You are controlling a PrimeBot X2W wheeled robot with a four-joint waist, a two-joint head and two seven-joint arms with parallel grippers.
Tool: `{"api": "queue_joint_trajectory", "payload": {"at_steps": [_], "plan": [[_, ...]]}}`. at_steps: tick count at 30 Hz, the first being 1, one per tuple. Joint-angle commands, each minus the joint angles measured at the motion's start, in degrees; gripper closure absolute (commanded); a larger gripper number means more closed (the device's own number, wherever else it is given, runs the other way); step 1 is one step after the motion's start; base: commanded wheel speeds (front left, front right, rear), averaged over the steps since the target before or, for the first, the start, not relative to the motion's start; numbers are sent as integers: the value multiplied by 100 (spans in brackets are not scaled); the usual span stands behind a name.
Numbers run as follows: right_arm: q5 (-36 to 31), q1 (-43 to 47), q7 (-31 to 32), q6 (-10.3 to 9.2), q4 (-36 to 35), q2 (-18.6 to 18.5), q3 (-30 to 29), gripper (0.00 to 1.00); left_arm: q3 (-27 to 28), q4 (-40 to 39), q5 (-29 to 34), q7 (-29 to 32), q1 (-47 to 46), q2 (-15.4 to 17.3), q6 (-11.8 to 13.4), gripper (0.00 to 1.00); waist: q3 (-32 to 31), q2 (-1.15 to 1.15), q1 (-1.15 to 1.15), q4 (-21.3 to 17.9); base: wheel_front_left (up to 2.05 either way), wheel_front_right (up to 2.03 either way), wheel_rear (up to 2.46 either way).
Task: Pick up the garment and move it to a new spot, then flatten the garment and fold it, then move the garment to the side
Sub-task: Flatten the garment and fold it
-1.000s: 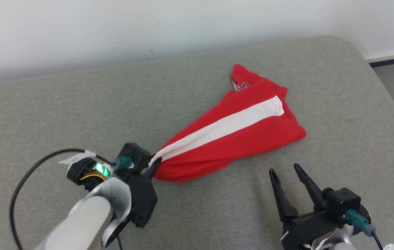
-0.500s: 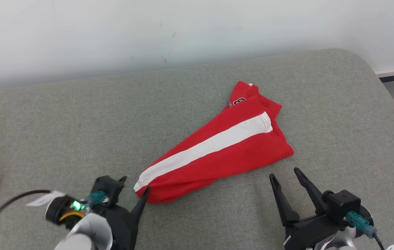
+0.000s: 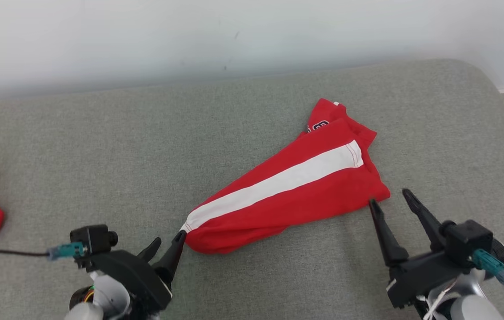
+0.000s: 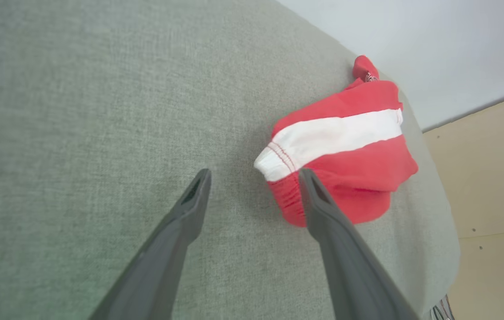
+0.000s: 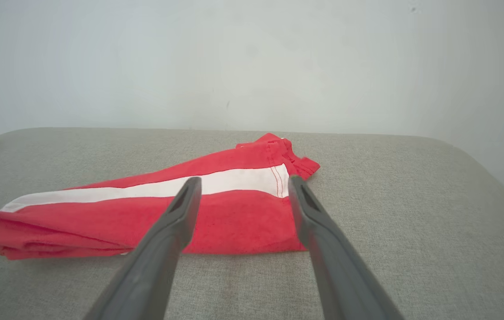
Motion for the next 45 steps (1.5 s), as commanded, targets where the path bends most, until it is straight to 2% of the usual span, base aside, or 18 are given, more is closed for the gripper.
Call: {"api": "queue_joint_trajectory", "payload": {"at_steps": [1, 7, 10, 13, 15, 20, 22, 23, 24, 26, 29, 34, 39, 40, 41, 44, 45], "plan": [[1, -112, 56, 20, -77, -61, 80, 0, 56, 96, -169, 171, -153, -65, 79, 0, 55, 0, 0, 20, 0, 0, 0], [59, -359, 120, 20, -109, -120, 280, 0, 80, 326, -432, 658, -488, -126, 233, 2, 159, 0, 0, -7, 0, 0, 0], [74, -361, 94, 20, -66, -81, 329, 0, 23, 331, -431, 800, -584, -113, 225, 20, 191, 0, 0, -29, 0, 0, 0], [106, -356, 44, 20, -28, -61, 359, 0, -44, 341, -318, 831, -627, -59, 257, 33, 216, 0, 0, -58, 0, 0, 0], [106, -355, 27, 20, 4, -64, 355, 0, -107, 336, -270, 854, -634, -26, 262, 51, 228, 0, 0, -76, 0, 0, 0], [105, -365, -19, 20, 62, -65, 332, 0, -264, 285, -93, 856, -615, 41, 257, 67, 234, 0, 0, -93, 0, 0, 0], [102, -365, -28, 20, 78, -55, 322, 0, -344, 280, -21, 851, -613, 15, 261, 63, 235, 0, 0, -88, 0, 0, 0], [100, -365, -36, 20, 87, -45, 320, 0, -365, 276, 21, 847, -621, 17, 263, 55, 232, 0, 0, -84, 0, 0, 0], [94, -364, -41, 20, 94, -34, 320, 0, -384, 269, 62, 823, -634, 24, 266, 31, 229, 0, 0, -80, 0, 0, 0], [88, -363, -45, 20, 101, -19, 320, 0, -496, 279, 278, 776, -689, 123, 318, 0, 226, 0, 0, -73, 0, 0, 0], [87, -352, -47, 20, 104, -18, 324, 0, -763, 314, 598, 742, -692, 169, 302, 0, 231, 0, 0, -57, 0, 0, 0], [90, -357, -52, 20, 103, -12, 326, 0, -926, 469, 732, 694, -734, 9, 299, 0, 263, 0, 0, -46, 0, 0, 0], [80, -406, -47, 20, 100, -10, 381, 0, -1008, 674, 842, 604, -872, -41, 262, 28, 287, 0, 0, -76, 0, 0, 0], [80, -422, -45, 20, 100, -13, 386, 0, -1012, 710, 842, 588, -893, -42, 260, 43, 289, 0, 0, -85, 0, 0, 0], [79, -436, -41, 20, 97, -16, 390, 0, -1012, 749, 856, 565, -910, -48, 260, 51, 289, 0, 0, -92, 0, 0, 0], [86, -484, -10, 20, 100, -64, 379, 0, -1021, 821, 877, 544, -945, -56, 246, 62, 271, 0, 0, -104, 0, 0, 0], [89, -513, 22, 20, 97, -88, 358, 0, -1026, 827, 889, 530, -946, -46, 258, 73, 265, 0, 0, -107, 0, 0, 0]]}}
